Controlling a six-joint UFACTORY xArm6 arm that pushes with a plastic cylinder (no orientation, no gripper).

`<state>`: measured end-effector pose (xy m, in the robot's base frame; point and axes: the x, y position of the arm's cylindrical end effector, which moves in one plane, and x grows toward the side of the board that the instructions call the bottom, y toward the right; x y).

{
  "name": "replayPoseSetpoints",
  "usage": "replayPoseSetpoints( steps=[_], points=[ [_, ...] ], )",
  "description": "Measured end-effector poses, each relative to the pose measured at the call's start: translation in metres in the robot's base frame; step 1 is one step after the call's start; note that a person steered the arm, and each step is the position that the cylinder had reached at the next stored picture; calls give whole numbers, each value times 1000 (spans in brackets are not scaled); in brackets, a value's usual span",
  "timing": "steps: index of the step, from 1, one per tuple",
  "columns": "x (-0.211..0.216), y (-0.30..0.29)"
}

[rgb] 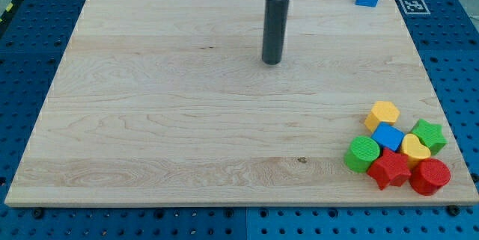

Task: Push the line of blocks to the bottom center

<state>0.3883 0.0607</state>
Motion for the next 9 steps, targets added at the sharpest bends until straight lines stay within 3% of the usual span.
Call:
replayPoseSetpoints(
  steps=[3,4,6,9],
  points=[
    [1,146],
    [23,175],
    [115,190],
    [149,284]
  ],
)
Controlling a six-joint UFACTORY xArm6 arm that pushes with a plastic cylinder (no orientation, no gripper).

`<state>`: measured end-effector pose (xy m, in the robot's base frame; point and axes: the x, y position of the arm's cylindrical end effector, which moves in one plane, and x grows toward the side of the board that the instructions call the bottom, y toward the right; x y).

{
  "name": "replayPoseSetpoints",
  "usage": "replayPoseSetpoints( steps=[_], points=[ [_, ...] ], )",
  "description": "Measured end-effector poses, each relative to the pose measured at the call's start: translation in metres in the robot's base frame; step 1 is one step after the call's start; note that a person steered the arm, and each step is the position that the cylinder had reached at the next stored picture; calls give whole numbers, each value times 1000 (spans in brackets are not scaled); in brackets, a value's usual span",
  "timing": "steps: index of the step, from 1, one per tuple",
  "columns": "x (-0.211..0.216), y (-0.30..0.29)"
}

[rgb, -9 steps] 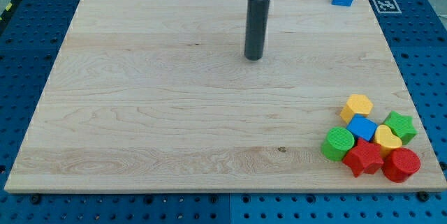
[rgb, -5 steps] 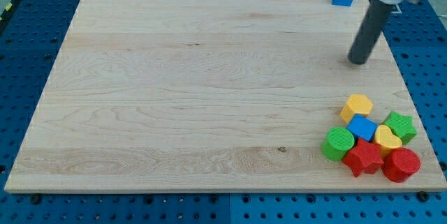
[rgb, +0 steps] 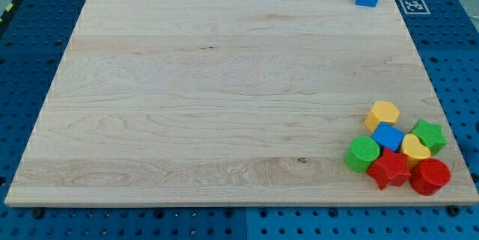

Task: Push the line of blocks to the bottom center

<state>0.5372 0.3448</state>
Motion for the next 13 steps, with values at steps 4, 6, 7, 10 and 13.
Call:
replayPoseSetpoints(
  steps=[4,6,7,10,13],
  points=[
    [78,-49],
    [80,-69],
    [81,-81],
    [69,-103],
    [64,-145]
  ],
)
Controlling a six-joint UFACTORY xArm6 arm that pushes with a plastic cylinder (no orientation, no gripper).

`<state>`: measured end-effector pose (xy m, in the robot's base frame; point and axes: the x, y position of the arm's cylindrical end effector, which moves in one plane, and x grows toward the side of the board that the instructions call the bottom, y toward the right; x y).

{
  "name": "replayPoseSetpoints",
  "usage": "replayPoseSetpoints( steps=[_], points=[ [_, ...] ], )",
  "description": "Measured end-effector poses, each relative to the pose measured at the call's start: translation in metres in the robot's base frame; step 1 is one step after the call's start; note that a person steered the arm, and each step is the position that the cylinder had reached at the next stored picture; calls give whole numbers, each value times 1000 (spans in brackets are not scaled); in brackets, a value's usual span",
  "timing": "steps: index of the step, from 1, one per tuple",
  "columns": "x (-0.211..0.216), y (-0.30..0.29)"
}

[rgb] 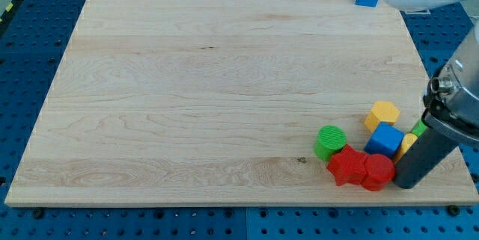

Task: Push the line of blocks to the bottom center

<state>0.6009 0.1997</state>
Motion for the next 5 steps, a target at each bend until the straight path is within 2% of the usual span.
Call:
replayPoseSetpoints(
  steps=[4,5],
  points=[
    [-13,-76],
    [-14,-72]
  ],
)
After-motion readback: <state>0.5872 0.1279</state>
